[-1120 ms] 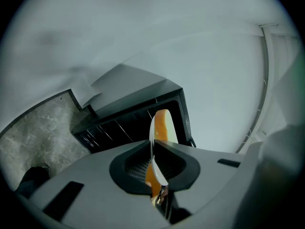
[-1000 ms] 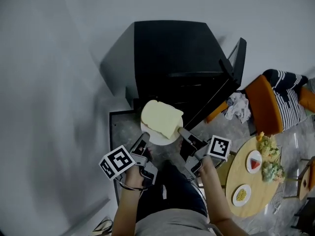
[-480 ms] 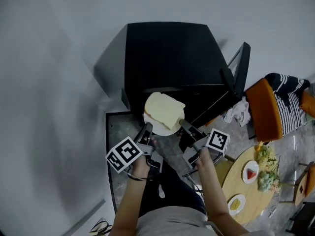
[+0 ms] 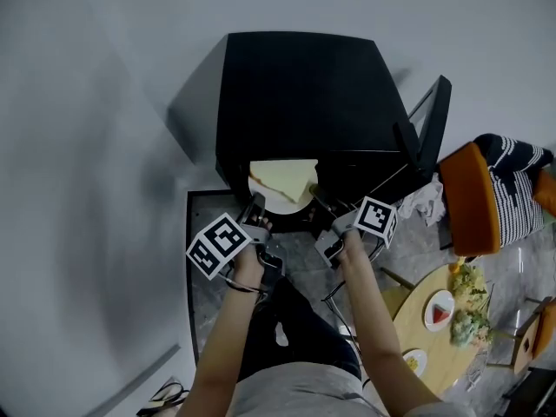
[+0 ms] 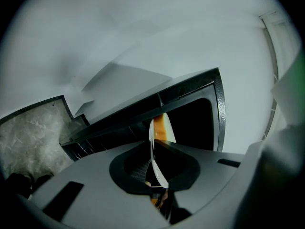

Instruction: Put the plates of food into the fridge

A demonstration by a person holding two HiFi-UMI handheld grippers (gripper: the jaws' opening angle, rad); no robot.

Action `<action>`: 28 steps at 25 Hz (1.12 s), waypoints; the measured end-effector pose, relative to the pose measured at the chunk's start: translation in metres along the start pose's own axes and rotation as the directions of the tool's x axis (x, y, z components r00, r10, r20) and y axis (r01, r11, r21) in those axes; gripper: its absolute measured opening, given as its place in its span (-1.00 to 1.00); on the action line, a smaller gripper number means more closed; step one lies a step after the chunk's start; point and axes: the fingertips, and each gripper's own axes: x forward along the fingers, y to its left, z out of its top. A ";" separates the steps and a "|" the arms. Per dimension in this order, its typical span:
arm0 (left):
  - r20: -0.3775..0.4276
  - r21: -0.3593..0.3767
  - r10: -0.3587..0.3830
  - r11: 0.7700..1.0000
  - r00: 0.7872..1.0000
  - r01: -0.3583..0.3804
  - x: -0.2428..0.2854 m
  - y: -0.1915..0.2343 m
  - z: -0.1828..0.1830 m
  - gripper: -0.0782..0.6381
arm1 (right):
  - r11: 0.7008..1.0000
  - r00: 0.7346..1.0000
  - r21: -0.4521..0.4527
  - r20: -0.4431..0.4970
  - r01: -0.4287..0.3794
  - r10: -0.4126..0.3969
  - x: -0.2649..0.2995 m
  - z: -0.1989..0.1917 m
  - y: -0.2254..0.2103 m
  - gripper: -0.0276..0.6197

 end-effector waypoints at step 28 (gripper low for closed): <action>0.060 -0.164 0.093 0.983 0.994 -0.082 0.033 0.014 0.011 -0.71 | 0.987 0.995 -0.127 0.028 0.102 -0.099 0.051 0.031 -0.006 -0.85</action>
